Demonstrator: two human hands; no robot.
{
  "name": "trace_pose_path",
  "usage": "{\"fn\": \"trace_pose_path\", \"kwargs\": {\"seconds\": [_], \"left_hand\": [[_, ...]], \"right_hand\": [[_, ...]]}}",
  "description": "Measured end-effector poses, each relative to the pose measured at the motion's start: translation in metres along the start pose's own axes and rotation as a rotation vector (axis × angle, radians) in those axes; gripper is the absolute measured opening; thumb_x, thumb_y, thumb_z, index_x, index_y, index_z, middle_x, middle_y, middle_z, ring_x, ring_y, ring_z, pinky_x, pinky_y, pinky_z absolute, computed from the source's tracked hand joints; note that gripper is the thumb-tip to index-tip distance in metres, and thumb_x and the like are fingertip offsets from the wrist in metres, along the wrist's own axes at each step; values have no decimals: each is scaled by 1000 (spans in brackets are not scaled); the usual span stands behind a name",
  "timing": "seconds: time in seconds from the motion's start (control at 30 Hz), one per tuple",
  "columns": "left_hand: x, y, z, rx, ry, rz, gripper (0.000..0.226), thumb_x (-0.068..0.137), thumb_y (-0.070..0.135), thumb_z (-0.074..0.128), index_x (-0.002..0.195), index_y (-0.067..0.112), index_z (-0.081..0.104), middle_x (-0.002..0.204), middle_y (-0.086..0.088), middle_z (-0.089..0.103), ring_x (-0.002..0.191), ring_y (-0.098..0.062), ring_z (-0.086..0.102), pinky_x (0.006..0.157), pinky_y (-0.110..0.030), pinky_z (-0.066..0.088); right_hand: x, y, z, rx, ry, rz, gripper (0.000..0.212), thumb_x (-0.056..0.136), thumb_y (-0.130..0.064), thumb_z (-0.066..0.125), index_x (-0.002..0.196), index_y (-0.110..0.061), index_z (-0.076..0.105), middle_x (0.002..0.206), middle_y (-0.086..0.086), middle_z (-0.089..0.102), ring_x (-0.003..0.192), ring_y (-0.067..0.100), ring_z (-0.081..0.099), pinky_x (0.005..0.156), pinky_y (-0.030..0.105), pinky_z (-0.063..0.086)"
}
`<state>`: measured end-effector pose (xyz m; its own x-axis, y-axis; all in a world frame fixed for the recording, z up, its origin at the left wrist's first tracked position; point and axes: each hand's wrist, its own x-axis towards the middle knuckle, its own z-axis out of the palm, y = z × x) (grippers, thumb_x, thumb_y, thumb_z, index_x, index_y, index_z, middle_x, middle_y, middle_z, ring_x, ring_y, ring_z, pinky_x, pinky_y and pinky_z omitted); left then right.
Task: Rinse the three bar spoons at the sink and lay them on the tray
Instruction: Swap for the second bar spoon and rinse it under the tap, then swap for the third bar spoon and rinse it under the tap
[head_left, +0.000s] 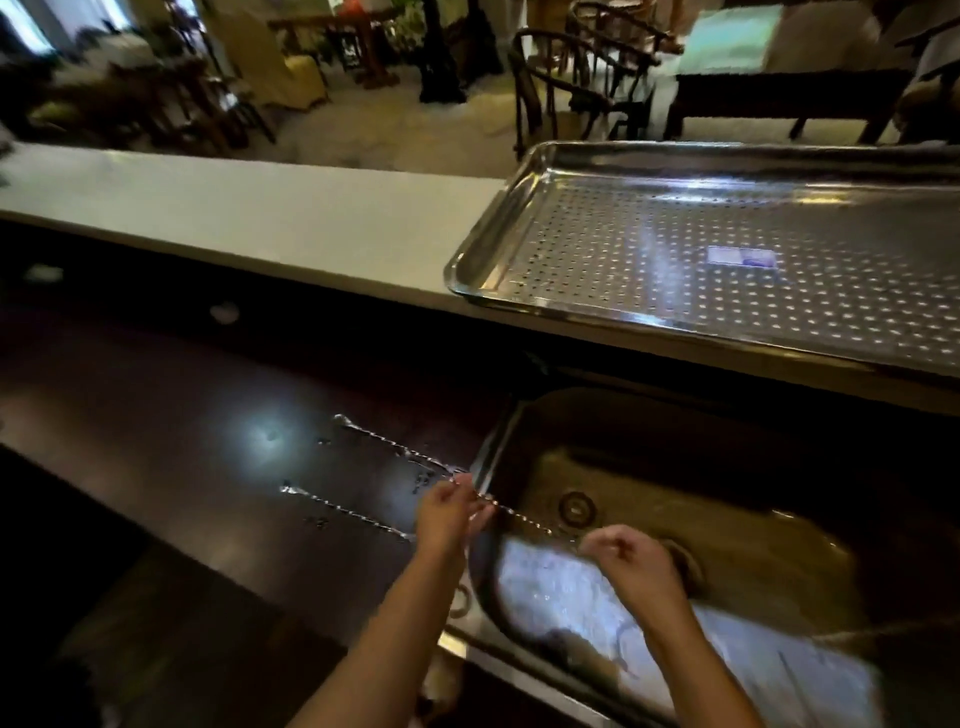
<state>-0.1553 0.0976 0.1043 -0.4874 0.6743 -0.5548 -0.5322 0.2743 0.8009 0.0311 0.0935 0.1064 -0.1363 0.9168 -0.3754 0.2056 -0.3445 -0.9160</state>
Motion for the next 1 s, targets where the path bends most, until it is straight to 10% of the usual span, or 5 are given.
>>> {"fn": "trace_pose_path", "kwargs": {"seconds": [0.3,0.47,0.73,1.0], "left_hand": [[95,65,-133,201,219,-14,26,91,-2,47,66,-1,51,43,-7,62,32,-8,59,37,-14,48],[138,77,-155,301,218,-90,26,92,-2,46,66,2,48,65,-14,58,32,-9,60,33,-12,45],[164,79,-157,359,207,-182,28,88,-9,47,62,-1,45,62,-19,54,25,-13,55,27,-19,44],[174,76,-158,532,185,-176,27,90,0,49,63,3,48,59,-14,59,27,-10,56,31,-15,45]], "right_hand": [[47,-6,152,-233,-61,38,25,76,-6,70,61,-25,63,67,0,65,74,22,61,79,38,47],[69,-3,189,-416,28,11,20,81,-15,62,68,-30,63,79,-3,70,84,20,64,89,52,46],[79,13,207,-804,197,-115,11,84,-23,60,79,-31,66,78,-9,68,95,17,54,84,32,16],[79,16,210,-1028,195,-267,9,86,-31,58,87,-28,67,88,-7,69,91,17,56,77,33,18]]}}
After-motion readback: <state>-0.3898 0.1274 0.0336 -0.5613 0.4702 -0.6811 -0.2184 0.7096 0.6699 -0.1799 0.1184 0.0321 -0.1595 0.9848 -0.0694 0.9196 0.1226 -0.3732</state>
